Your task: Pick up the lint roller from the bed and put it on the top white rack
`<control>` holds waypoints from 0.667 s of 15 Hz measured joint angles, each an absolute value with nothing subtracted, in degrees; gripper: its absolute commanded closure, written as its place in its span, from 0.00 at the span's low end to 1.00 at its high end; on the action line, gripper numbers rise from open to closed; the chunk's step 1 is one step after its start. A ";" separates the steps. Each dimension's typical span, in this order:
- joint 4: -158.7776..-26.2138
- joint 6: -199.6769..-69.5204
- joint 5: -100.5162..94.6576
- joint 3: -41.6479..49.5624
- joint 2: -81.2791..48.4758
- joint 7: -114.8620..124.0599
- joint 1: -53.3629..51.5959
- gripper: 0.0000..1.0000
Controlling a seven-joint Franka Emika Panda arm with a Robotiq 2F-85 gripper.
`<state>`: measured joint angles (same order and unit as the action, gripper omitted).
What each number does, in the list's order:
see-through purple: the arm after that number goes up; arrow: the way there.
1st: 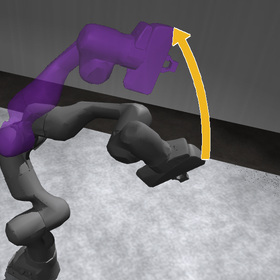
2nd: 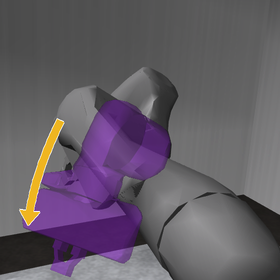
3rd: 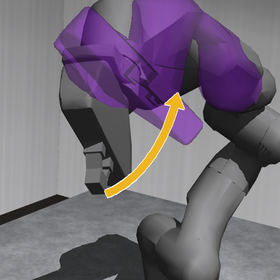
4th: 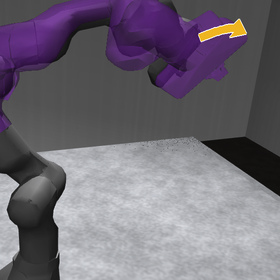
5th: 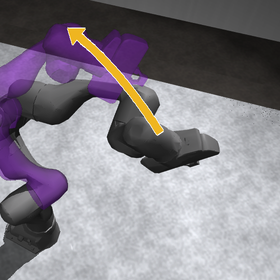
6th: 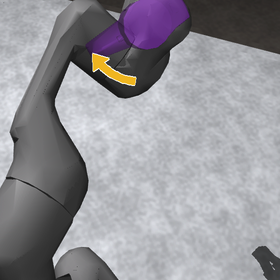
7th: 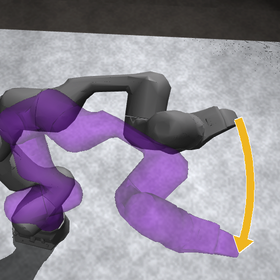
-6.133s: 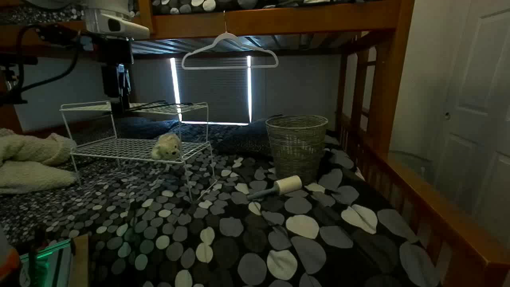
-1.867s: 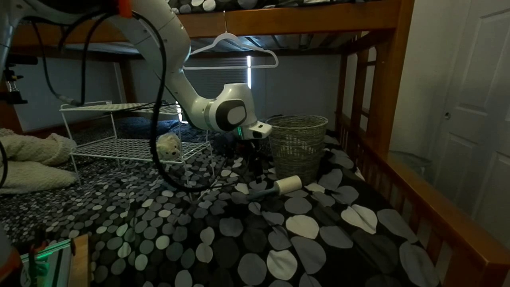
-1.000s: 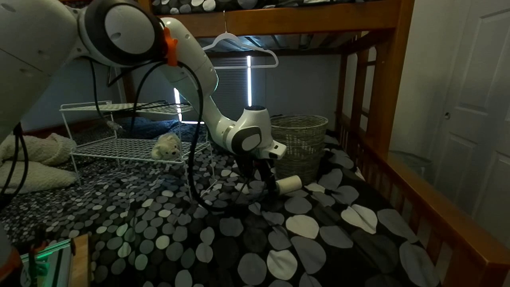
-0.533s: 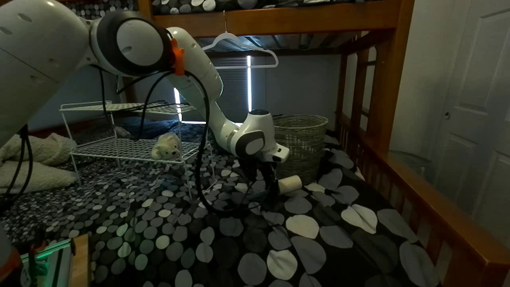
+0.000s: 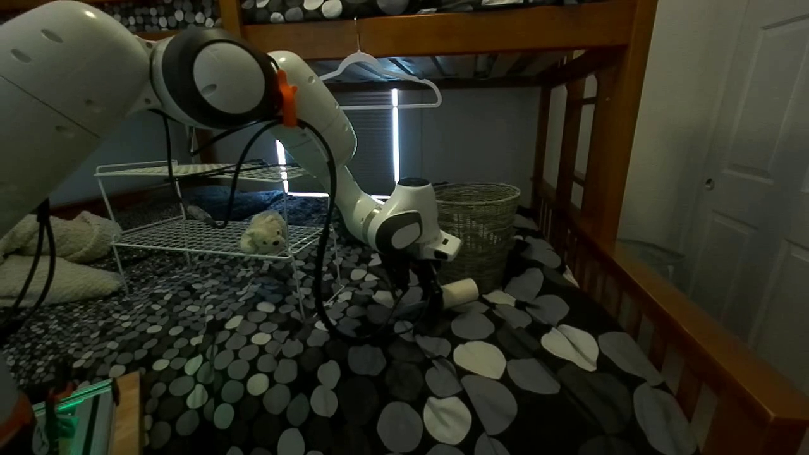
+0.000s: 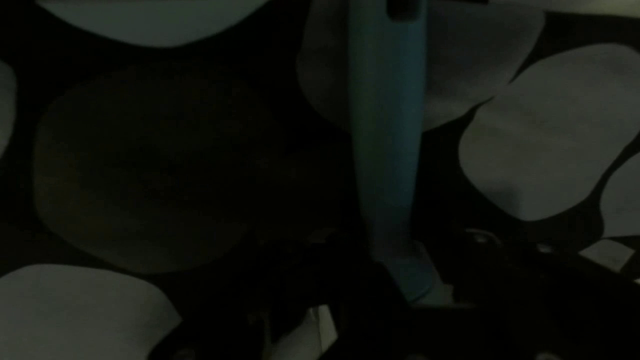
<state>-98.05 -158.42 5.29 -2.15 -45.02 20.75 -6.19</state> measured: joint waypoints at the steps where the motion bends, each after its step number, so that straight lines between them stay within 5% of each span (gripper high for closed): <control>1: -98.05 -158.41 5.30 -2.14 -45.03 20.73 -6.19 0.95; 10: -98.30 -159.47 5.29 0.07 -44.73 20.66 -7.93 0.93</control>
